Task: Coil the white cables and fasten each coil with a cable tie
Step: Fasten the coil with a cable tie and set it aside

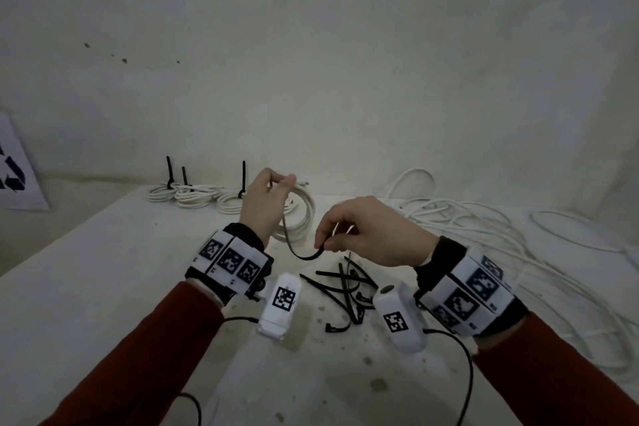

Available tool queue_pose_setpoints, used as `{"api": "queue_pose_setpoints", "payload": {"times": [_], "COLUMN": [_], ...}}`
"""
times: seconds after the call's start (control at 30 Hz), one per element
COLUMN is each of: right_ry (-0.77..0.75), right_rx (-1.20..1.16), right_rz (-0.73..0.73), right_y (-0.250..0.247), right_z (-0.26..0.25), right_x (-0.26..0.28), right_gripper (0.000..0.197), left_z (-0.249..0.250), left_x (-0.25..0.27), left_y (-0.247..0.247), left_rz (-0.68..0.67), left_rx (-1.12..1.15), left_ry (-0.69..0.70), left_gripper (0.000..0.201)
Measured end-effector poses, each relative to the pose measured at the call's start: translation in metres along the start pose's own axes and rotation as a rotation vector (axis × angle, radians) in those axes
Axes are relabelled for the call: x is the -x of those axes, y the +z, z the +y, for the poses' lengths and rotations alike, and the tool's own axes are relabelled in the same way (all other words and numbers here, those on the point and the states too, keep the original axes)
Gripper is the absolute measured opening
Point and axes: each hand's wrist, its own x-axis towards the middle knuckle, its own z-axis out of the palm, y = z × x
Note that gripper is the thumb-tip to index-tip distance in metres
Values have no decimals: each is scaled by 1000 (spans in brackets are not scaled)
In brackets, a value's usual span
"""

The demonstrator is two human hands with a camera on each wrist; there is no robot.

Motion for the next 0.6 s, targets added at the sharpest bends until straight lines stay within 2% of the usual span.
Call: {"api": "queue_pose_setpoints", "payload": {"times": [0.1,0.17,0.33,0.47,0.6], "right_ry": [2,-8,-39,-65,-105], "right_rx": [18,47,91,69,41], "right_rz": [33,100,385,541,624], "right_y": [-7,-10,-12,-10,-11], "right_z": [0,3,15,17,16], "right_x": [14,17,17,20,25], "right_gripper": [14,15,12,15,14], "left_z": [5,9,23,28,25], "left_x": [1,8,43,58,62], "left_y": [10,16,32,35,33], "left_rz": [-19,-106,-296,-301,-313], "left_rx": [-17,14,66,-5,-63], "left_ry": [5,6,60,179,188], "left_gripper": [24,24,20,16,15]}}
